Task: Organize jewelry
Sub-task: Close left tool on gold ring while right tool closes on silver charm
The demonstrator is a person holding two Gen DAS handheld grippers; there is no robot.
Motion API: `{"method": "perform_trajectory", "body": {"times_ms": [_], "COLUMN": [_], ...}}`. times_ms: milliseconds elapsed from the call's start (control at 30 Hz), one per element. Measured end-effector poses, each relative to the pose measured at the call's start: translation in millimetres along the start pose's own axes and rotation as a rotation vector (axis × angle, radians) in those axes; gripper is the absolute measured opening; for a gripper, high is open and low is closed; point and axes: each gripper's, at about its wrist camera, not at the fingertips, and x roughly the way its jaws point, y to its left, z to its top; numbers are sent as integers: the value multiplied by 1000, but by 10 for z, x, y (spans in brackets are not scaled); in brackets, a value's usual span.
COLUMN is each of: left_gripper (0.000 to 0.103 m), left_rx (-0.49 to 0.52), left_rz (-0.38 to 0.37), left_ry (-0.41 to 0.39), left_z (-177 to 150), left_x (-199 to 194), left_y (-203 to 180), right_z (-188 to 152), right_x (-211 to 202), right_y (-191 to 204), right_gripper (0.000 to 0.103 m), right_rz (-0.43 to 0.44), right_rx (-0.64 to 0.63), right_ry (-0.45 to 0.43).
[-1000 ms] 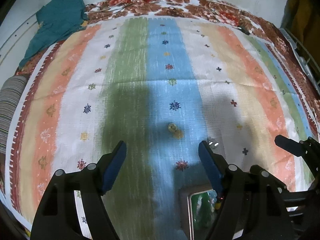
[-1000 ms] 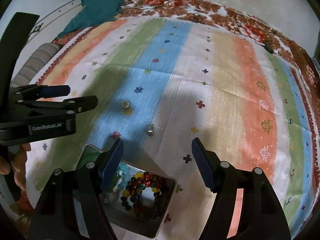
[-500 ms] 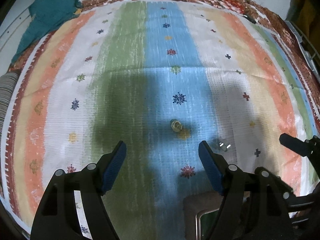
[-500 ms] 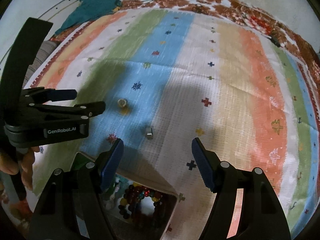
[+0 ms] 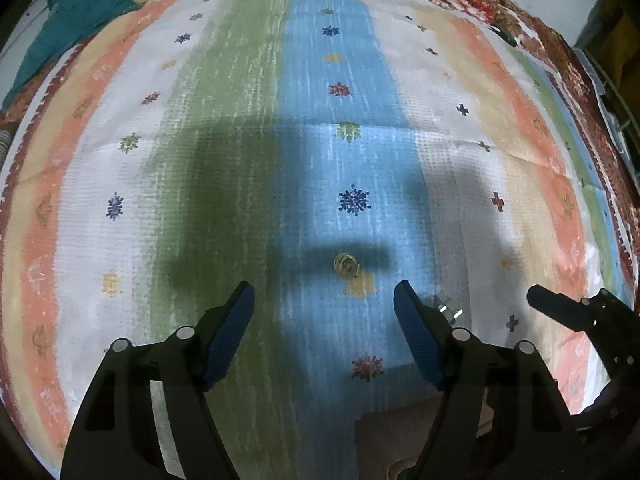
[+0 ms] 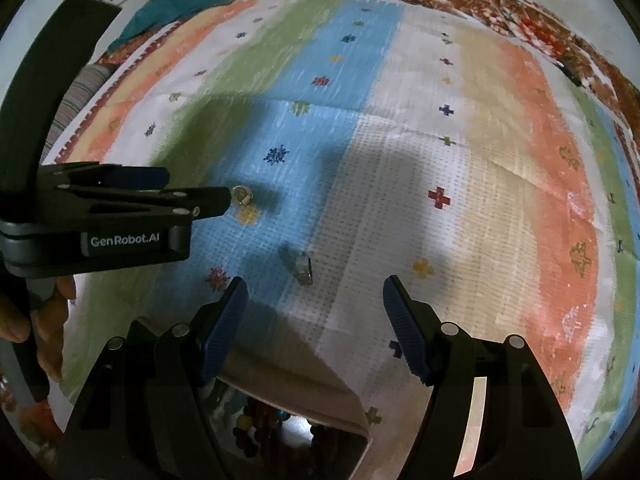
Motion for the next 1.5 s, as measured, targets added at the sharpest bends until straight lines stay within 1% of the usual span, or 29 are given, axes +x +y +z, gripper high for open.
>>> {"method": "perform_trajectory", "body": {"times_ms": [167,200,267,333,400,533,600,733,800,833,900,1000,1033,1100,1167,1300,1500], "left_gripper": [61,59,58,57,53,51,47,40,33,31,26,19,18,17,16,16,16], "left_rx": [13,12,11,7,1,10,19,30,32,34,37,44,47,46,48,51,36], "left_rz": [15,17,19,16,13,-8,-12,-13,-11,-11,-4,17,26,25,24,29,30], "left_ry": [32,39,47,48,45,57,66,74,80,82,87,87,86,84,81,76,55], "left_z": [39,42,60,83,123,171,180,193,205,201,207,201,204,213,207,182,160], "left_x": [104,124,159,177,189,236,279,342,371,381,411,434,439,449,444,409,312], "left_y": [16,24,34,44,39,-19,-48,-114,-134,-136,-147,-157,-169,-189,-185,-171,-127], "right_z": [68,80,95,101,106,110,108,104,106,107,108,92,90,88,87,96,87], "right_x": [92,114,161,204,241,304,331,390,406,419,447,470,474,481,485,494,391], "right_y": [28,34,48,60,66,80,77,64,61,57,61,71,72,78,86,99,53], "right_gripper": [69,64,60,60,60,58,52,44,38,35,24,16,15,11,10,10,10], "right_rz": [0,-1,1,0,1,-1,-1,5,9,12,12,12,12,9,17,36,43], "right_rx": [-25,-27,-32,-36,-37,-41,-39,-32,-31,-29,-29,-34,-34,-36,-39,-35,-20], "right_ry": [16,22,35,46,55,74,82,103,110,115,127,137,138,139,136,129,91]}}
